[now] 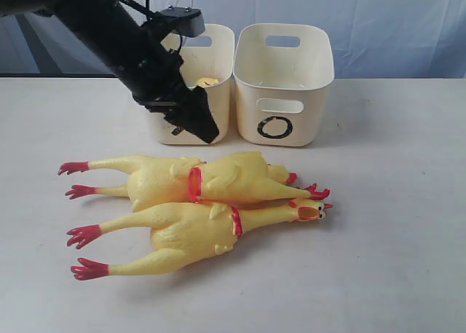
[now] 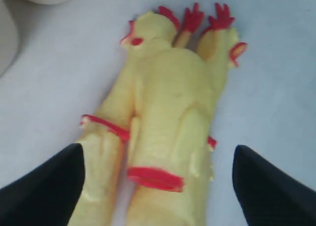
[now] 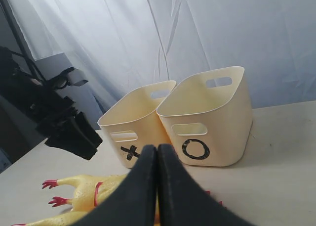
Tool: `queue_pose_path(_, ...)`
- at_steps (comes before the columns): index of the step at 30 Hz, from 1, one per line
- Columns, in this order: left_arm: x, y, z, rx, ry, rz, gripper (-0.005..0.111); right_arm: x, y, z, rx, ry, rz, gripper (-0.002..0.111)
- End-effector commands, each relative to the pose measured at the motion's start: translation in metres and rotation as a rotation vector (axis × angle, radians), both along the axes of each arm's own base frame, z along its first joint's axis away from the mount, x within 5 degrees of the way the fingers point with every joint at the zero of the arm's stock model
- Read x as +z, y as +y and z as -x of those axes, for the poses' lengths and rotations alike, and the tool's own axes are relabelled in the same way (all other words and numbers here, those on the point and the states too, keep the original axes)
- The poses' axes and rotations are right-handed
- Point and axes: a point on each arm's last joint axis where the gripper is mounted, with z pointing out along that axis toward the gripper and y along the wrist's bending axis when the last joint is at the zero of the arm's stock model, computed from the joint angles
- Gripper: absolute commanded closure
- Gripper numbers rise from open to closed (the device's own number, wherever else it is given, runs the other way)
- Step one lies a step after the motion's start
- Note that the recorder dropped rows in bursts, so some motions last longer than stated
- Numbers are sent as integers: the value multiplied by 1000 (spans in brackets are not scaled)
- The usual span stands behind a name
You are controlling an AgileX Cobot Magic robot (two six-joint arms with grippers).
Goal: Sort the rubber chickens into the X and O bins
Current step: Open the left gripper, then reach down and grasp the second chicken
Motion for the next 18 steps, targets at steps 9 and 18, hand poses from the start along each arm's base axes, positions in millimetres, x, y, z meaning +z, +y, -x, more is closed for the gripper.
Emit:
queue_pose_path(9,-23,-84,40,-344,-289,-231,28,1,0,0,2,0,7,108)
queue_pose_path(18,-64,-90,27,-290,-245,-326,28,1,0,0,6,4,8,108)
